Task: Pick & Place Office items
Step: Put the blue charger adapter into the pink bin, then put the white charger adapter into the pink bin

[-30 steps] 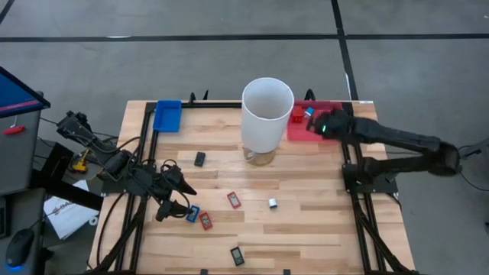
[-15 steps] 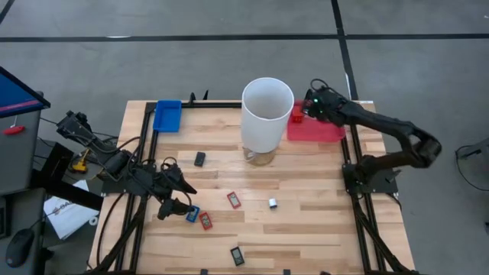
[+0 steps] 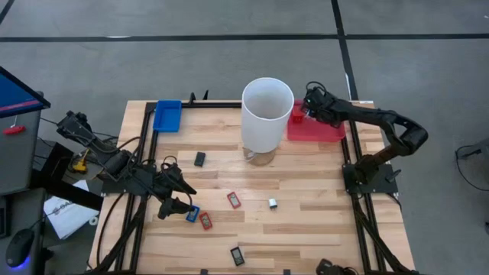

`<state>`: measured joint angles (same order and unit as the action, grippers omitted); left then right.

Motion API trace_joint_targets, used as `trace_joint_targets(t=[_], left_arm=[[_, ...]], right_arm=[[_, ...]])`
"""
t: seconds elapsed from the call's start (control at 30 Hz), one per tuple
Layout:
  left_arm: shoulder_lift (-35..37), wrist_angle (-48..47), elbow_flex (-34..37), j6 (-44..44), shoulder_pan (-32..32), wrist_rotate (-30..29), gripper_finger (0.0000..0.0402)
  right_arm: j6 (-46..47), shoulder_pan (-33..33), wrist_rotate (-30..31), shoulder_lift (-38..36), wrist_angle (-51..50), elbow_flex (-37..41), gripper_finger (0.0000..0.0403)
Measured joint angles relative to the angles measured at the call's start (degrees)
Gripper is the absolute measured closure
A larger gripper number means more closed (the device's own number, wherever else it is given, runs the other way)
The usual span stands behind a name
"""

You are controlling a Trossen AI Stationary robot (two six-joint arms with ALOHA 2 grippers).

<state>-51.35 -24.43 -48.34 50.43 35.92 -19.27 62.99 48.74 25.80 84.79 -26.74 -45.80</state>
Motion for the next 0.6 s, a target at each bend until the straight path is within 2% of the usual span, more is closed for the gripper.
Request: trace_joint_targets(t=[0.13, 0.3, 0.37, 0.47, 0.6], left_arm=[[-0.02, -0.02, 0.0, 0.0, 0.0, 0.0, 0.005], [-0.01, -0.02, 0.0, 0.0, 0.0, 0.0, 0.005], [-0.02, -0.02, 0.0, -0.1, 0.0, 0.0, 0.005], [-0.02, -0.02, 0.0, -0.48, 0.0, 0.0, 0.005], [-0.02, -0.03, 0.0, -0.58, 0.0, 0.02, 0.005]], right_arm=[[-1.46, 1.08, 0.42, -0.11, 0.34, 0.0, 0.0287], [-7.39, 0.71, 0.78, -3.24, 4.07, 0.0, 0.0174], [-7.74, 0.32, 1.3, -5.64, 4.12, 0.0, 0.0149], [-7.78, 0.03, 1.53, -9.83, 2.92, 0.0, 0.014], [-8.14, -1.3, 1.29, -15.99, -2.51, 0.0, 0.0153]])
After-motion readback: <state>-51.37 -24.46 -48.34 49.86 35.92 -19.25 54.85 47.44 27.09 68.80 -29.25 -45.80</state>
